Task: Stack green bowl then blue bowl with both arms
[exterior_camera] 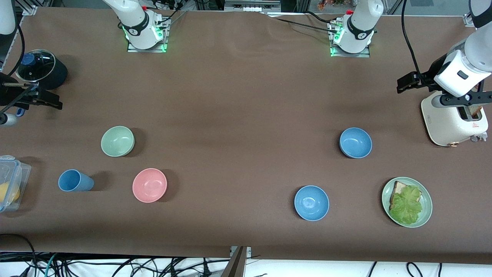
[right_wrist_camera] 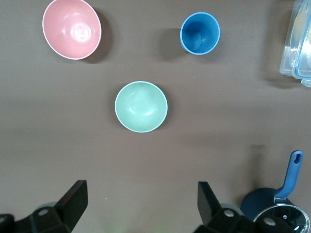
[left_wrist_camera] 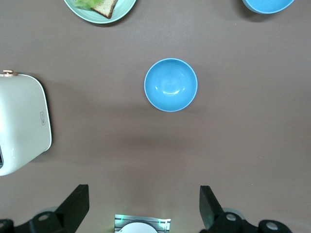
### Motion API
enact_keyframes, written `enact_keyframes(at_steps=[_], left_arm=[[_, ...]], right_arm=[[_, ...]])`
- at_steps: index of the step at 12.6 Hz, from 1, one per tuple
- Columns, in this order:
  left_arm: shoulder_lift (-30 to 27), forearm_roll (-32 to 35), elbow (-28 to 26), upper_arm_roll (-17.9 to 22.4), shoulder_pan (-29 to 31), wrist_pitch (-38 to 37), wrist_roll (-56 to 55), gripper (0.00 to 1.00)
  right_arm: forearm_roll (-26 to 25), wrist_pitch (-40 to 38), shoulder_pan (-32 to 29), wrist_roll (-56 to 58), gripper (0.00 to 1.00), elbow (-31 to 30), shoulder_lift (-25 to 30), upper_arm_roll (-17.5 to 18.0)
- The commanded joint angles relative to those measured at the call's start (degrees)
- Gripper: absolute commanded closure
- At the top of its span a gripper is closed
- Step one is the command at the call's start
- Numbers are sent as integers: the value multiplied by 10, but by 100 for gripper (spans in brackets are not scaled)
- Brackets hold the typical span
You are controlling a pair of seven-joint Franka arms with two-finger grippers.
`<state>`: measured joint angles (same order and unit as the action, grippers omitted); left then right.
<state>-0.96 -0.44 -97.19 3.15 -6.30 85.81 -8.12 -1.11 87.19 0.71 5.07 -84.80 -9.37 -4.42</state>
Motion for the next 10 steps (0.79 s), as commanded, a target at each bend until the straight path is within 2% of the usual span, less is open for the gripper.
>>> enact_keyframes(at_steps=[1,10], left_arm=[[5,6,14,-4,4,-5,2,0],[5,6,19,-5,-1,-5,0,0]], right_arm=[[-10,3,-4,-6,0,-5,6,6],[-11,4,-6,-5,0,-5,5,6]])
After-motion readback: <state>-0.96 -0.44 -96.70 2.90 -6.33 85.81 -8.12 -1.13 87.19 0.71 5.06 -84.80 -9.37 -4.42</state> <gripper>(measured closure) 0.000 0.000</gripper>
